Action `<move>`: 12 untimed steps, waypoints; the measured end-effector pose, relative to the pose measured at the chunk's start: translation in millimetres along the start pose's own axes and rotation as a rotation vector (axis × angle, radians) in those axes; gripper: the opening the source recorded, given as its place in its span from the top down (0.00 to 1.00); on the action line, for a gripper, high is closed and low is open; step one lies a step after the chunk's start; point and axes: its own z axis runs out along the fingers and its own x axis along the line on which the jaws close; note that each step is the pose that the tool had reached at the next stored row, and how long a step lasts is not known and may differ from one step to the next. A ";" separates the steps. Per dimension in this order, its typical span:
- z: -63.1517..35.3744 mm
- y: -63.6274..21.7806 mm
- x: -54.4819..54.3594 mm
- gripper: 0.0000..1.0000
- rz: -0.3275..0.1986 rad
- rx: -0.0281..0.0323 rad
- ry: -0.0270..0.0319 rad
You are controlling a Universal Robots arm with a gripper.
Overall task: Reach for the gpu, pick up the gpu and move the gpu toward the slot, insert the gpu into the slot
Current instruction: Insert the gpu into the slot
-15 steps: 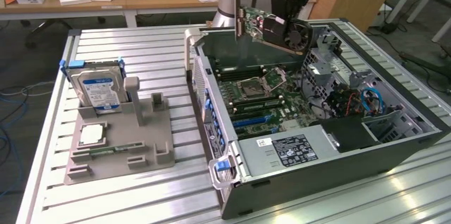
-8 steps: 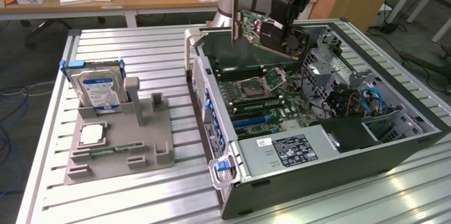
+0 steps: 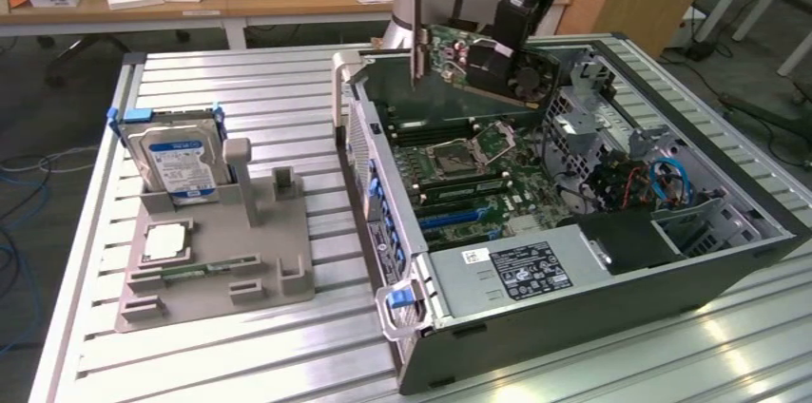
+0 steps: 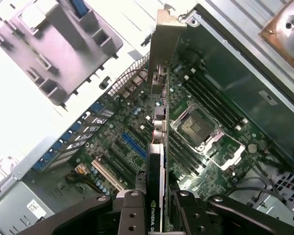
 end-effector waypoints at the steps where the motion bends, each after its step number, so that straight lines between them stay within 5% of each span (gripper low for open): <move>1: 0.4 -0.1 0.0 0.73 -0.018 0.0002 0.0020; 12: 5.5 -1.3 -0.7 0.73 -0.196 0.0022 0.0212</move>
